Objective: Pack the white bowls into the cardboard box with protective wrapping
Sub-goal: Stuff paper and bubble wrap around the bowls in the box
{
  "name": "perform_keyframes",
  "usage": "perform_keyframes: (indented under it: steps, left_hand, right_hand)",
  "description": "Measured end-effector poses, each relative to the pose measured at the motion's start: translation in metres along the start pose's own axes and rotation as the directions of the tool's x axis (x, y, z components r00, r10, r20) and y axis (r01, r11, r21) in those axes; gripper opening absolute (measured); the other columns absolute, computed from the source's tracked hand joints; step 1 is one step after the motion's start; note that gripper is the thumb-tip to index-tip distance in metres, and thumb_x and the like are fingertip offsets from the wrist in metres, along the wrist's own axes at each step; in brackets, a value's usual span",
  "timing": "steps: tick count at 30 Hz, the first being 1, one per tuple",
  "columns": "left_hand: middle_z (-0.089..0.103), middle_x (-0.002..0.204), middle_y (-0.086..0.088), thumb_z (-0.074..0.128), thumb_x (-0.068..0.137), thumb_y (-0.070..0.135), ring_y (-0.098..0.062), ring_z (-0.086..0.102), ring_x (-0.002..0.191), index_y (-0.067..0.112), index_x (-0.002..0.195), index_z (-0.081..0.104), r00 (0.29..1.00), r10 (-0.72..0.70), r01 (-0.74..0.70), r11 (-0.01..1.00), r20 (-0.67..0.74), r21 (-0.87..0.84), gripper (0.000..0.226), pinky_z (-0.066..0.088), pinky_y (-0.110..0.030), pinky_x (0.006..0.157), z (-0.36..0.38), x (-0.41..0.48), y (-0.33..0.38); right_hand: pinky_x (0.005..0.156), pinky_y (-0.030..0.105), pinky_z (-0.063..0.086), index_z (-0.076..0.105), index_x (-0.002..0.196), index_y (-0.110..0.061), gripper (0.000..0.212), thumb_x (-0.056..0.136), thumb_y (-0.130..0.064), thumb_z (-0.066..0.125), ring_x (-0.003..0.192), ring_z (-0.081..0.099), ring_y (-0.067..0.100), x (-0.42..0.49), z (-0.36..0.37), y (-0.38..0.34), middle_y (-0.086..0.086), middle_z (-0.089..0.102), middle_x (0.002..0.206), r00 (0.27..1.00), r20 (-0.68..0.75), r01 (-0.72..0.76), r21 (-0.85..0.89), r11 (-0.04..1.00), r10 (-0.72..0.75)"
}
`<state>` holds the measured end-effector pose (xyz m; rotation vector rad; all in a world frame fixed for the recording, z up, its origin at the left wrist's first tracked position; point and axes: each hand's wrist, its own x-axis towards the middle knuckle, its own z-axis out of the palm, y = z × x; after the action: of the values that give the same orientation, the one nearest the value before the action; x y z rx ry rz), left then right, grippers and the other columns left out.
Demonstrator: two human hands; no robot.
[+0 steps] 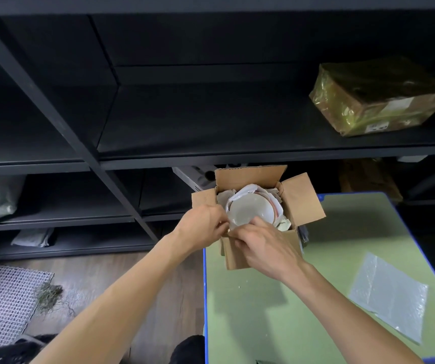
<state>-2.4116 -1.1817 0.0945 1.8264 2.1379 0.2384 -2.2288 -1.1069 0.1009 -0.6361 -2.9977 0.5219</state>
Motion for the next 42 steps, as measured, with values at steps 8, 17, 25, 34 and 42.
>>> perform_keyframes:
  steps: [8, 17, 25, 34, 42]
  left_hand:
    - [0.069, 0.112, 0.011, 0.055, 0.096, 0.022, -0.013, 0.063, 0.101, 0.021, 0.105, 0.077, 0.982, -0.019, -0.002, 0.994, -0.187, -0.111, 0.024, 0.054, -0.039, 0.080, -0.012, -0.003, -0.001]
    - [0.061, 0.116, 0.009, 0.057, 0.095, 0.023, -0.016, 0.062, 0.092, 0.020, 0.105, 0.077, 0.965, -0.039, 0.002, 0.990, -0.261, -0.140, 0.023, 0.054, -0.034, 0.073, 0.007, -0.020, 0.007]
    - [0.057, 0.101, 0.008, 0.062, 0.093, 0.023, -0.017, 0.055, 0.083, 0.021, 0.091, 0.078, 0.908, -0.105, 0.019, 0.978, -0.406, -0.209, 0.016, 0.053, -0.037, 0.062, 0.027, -0.036, 0.015]
    - [0.056, 0.082, 0.008, 0.056, 0.095, 0.027, -0.015, 0.048, 0.077, 0.019, 0.079, 0.067, 0.930, -0.068, -0.037, 0.960, -0.360, -0.276, 0.022, 0.045, -0.038, 0.065, 0.036, -0.031, 0.051]
    - [0.047, 0.071, 0.007, 0.050, 0.096, 0.031, -0.015, 0.044, 0.069, 0.019, 0.074, 0.058, 0.954, -0.010, -0.077, 0.957, -0.298, -0.279, 0.026, 0.042, -0.037, 0.061, 0.057, -0.024, 0.110]
  right_hand:
    - [0.078, 0.034, 0.050, 0.071, 0.109, -0.024, 0.024, 0.097, -0.019, 0.051, 0.108, 0.053, 0.016, -0.007, -0.010, 0.011, -0.014, 0.066, 0.108, 0.990, -0.087, -0.107, 0.047, 0.993, 0.111]
    - [0.083, 0.032, 0.048, 0.072, 0.104, -0.024, 0.022, 0.097, -0.017, 0.053, 0.106, 0.055, 0.017, -0.015, -0.012, 0.014, -0.011, 0.066, 0.101, 0.979, -0.123, -0.149, 0.095, 0.984, 0.160]
    - [0.077, 0.032, 0.049, 0.073, 0.100, -0.025, 0.017, 0.096, -0.020, 0.057, 0.100, 0.055, 0.017, -0.017, -0.012, 0.013, -0.013, 0.066, 0.096, 0.973, -0.167, -0.141, 0.104, 0.984, 0.158]
    - [0.066, 0.031, 0.037, 0.054, 0.074, -0.022, 0.029, 0.096, -0.040, 0.055, 0.082, 0.050, 0.012, -0.046, -0.016, 0.022, -0.011, 0.058, 0.076, 0.950, -0.185, -0.240, 0.078, 0.968, 0.250]
    - [0.061, 0.033, 0.043, 0.053, 0.080, -0.025, 0.023, 0.097, -0.040, 0.053, 0.080, 0.051, 0.012, -0.102, -0.009, 0.080, -0.012, 0.047, 0.076, 0.930, -0.049, -0.358, 0.108, 0.927, 0.365]
